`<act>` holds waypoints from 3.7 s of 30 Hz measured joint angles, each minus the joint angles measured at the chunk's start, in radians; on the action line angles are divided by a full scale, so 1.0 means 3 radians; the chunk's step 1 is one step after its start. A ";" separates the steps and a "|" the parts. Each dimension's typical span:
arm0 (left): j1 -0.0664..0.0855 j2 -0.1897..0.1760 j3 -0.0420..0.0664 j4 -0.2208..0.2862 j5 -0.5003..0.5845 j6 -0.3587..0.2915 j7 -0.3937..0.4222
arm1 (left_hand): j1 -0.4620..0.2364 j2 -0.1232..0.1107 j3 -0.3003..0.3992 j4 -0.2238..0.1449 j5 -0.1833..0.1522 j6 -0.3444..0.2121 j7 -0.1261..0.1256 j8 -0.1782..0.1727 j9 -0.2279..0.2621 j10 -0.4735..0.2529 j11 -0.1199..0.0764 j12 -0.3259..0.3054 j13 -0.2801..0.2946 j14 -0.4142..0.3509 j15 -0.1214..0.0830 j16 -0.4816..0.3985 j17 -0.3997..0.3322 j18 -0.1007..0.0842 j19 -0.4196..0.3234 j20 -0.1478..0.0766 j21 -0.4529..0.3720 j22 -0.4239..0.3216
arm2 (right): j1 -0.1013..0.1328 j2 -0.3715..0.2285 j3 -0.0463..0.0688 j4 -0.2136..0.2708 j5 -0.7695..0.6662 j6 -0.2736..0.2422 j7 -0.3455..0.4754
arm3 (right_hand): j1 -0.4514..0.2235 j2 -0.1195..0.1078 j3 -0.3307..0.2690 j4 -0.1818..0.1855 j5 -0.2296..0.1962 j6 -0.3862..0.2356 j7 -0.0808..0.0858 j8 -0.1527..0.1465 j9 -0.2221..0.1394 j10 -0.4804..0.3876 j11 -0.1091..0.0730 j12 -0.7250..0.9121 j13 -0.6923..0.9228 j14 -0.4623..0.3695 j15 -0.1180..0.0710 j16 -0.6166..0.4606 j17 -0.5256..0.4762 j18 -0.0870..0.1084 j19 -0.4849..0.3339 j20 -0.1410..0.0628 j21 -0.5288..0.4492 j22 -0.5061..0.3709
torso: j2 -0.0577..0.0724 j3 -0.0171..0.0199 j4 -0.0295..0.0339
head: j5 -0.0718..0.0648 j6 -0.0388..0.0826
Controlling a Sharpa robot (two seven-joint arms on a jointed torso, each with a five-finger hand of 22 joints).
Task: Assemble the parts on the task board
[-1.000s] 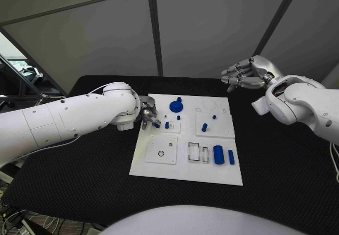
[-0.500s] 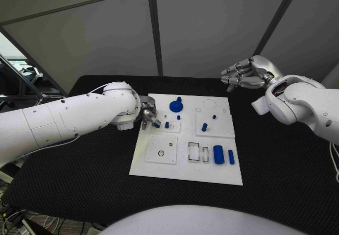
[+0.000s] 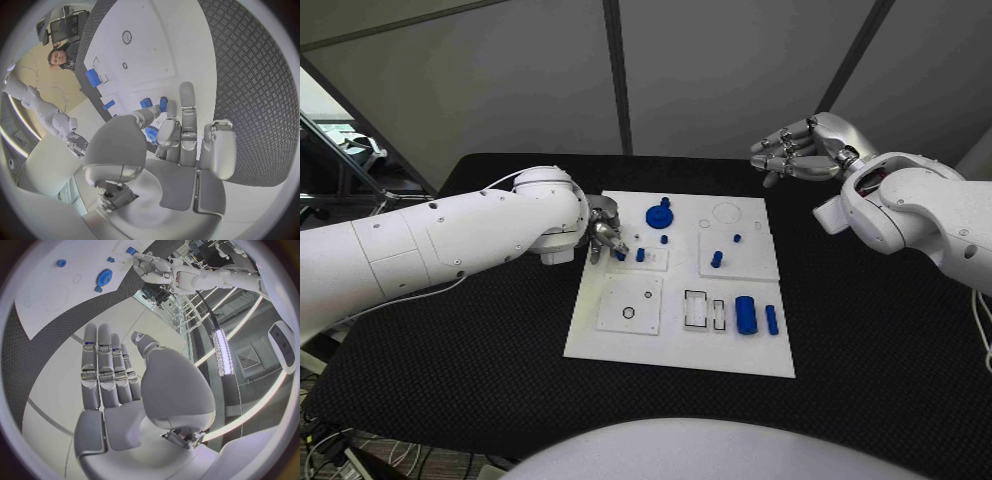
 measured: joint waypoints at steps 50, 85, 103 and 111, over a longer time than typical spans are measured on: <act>-0.0009 0.0001 0.0014 -0.0057 0.0009 -0.0048 -0.0038 | -0.0319 -0.0004 -0.1531 0.0604 0.0001 0.0142 -0.0083 0.0061 0.0091 0.0028 -0.0031 0.0029 0.0047 -0.0001 -0.0024 0.0000 0.0020 0.0000 0.0000 -0.0025 0.0039 0.0000 | 0.0000 0.0000 0.0000 -0.0006 0.0000 0.0000 0.0003 | 0.0000 0.0000 0.0000 0.0000 0.0000 0.0000 0.0000 0.0000 -0.0004 0.0000 0.0000 0.0000 -0.0006 0.0000 0.0000 0.0000 -0.0007 0.0000 0.0000 0.0000 0.0000 -0.0008 | 0.0000 -0.0004 0.0004 | -0.0016 0.0021; 0.0029 -0.0023 0.0028 -0.0021 0.0443 -0.1370 0.1529 | 0.1289 -0.0032 -0.1961 0.0371 0.0001 -0.0322 0.0311 -0.0874 -0.0882 -0.1770 0.0358 -0.2256 -0.2447 -0.0474 0.0231 -0.0145 -0.0095 0.0262 -0.0710 0.0196 -0.1563 -0.1001 | -0.0006 -0.0003 -0.0002 -0.0020 0.0000 0.0000 -0.0003 | 0.0000 0.0000 0.0001 0.0019 0.0000 0.0000 0.0000 0.0000 -0.0004 0.0000 0.0000 0.0000 -0.0009 0.0000 0.0000 0.0000 -0.0010 0.0000 0.0000 0.0000 -0.0015 -0.0013 | 0.0002 0.0001 -0.0001 | -0.0070 0.0095; 0.0015 0.0229 -0.0143 -0.0284 -0.0539 -0.1475 0.2081 | 0.1251 -0.0108 -0.1928 0.0317 0.0001 0.0035 0.0251 -0.1246 -0.1392 -0.1468 0.0307 -0.2694 -0.3230 -0.0091 0.0186 0.2967 0.1554 0.0261 -0.0452 0.0143 -0.1105 -0.0555 | -0.0006 -0.0003 -0.0012 -0.0015 0.0000 0.0000 -0.0003 | 0.0000 0.0000 0.0001 0.0019 0.0000 0.0000 0.0000 0.0000 -0.0003 0.0000 0.0000 0.0000 -0.0012 0.0000 0.0000 0.0000 -0.0010 0.0000 0.0000 0.0000 -0.0014 -0.0015 | 0.0006 -0.0003 0.0001 | -0.0120 0.0111; 0.0013 0.0319 -0.0203 -0.0392 -0.0872 -0.1412 0.2074 | 0.1233 -0.0126 -0.1919 0.0307 0.0001 0.0089 0.0233 -0.1285 -0.1452 -0.1417 0.0287 -0.2711 -0.3306 -0.0036 0.0155 0.3332 0.1700 0.0258 -0.0277 0.0137 -0.0754 -0.0223 | -0.0006 -0.0005 -0.0014 -0.0012 0.0000 0.0000 -0.0003 | 0.0000 0.0000 0.0001 0.0019 0.0000 0.0000 0.0000 0.0000 -0.0003 0.0000 0.0000 0.0000 -0.0011 0.0000 0.0000 0.0000 -0.0013 0.0000 0.0000 0.0000 -0.0014 -0.0015 | 0.0004 -0.0001 0.0000 | -0.0142 0.0109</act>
